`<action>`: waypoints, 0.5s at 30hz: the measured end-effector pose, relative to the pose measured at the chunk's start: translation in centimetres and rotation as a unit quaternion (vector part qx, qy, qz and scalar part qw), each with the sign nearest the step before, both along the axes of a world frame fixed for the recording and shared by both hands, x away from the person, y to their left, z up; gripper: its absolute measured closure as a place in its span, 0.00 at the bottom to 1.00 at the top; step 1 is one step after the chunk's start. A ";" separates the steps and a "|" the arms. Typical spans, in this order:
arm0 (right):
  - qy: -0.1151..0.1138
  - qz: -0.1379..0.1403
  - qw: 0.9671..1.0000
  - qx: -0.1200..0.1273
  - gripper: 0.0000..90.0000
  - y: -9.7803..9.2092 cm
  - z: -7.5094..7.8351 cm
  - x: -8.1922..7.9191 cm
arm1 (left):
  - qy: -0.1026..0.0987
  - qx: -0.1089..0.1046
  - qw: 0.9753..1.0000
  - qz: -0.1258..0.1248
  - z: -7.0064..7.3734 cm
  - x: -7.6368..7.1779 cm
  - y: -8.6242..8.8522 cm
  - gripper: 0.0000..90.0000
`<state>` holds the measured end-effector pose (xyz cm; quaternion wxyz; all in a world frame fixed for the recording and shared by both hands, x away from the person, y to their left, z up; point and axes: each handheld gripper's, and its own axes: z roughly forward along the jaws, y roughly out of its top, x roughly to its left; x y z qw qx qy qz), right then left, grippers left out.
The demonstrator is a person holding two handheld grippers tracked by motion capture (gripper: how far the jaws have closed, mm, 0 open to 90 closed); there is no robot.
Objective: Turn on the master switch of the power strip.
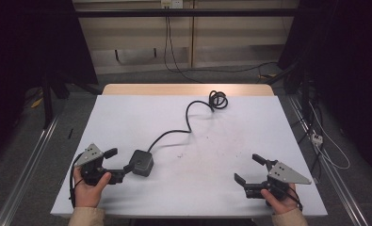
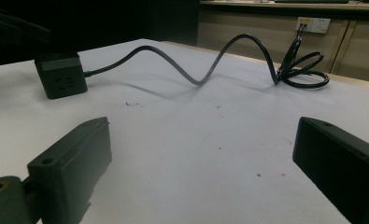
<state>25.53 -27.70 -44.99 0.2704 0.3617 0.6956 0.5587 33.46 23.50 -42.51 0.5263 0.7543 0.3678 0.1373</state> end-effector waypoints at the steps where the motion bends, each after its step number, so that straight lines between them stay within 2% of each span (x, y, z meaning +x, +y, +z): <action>1: 0.000 0.000 1.000 0.000 0.05 0.0 0.0 0.0 | 0.000 0.001 1.000 0.000 0.0 0.0 0.0 0.07; 15: 0.000 0.000 1.000 0.001 0.05 0.0 0.0 0.0 | 0.001 -0.001 1.000 0.003 -0.3 -0.1 1.0 0.07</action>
